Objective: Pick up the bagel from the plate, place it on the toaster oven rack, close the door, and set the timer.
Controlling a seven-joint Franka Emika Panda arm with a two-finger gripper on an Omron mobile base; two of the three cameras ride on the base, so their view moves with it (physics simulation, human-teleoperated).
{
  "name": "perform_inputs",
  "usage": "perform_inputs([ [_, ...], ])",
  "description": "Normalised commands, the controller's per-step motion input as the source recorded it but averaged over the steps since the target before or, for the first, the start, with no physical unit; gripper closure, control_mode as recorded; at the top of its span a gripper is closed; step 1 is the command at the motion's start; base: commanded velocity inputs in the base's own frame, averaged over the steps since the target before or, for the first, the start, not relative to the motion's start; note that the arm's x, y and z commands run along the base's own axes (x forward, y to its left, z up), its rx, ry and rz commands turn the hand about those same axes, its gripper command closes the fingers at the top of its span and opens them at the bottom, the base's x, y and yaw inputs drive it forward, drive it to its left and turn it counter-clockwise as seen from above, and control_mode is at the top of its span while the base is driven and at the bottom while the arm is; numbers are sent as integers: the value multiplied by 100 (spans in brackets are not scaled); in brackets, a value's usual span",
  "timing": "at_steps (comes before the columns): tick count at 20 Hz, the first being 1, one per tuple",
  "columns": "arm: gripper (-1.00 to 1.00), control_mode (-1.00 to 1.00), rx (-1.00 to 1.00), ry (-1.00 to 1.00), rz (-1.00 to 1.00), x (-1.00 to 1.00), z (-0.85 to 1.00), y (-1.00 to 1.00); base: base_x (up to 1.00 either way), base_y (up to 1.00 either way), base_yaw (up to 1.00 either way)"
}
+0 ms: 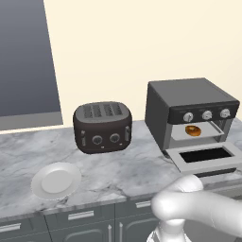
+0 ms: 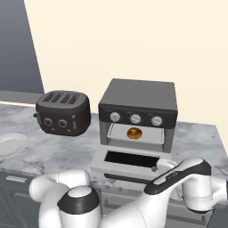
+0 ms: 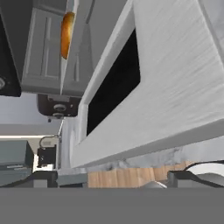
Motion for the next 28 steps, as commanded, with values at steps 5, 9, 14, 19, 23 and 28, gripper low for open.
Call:
perform_inputs([
  [5,-100,-100,0,0,-8,32,-30,0,0,0,0],
  [9,-100,-100,0,0,-7,19,-28,0,0,0,0],
  [14,-100,-100,0,0,-6,6,-30,0,0,0,0],
  [19,-100,-100,0,0,-4,9,-7,5,0,0,0],
  [23,-100,-100,0,-4,-3,29,0,22,0,0,0],
  [28,-100,-100,0,-6,-2,33,0,28,0,0,0],
])
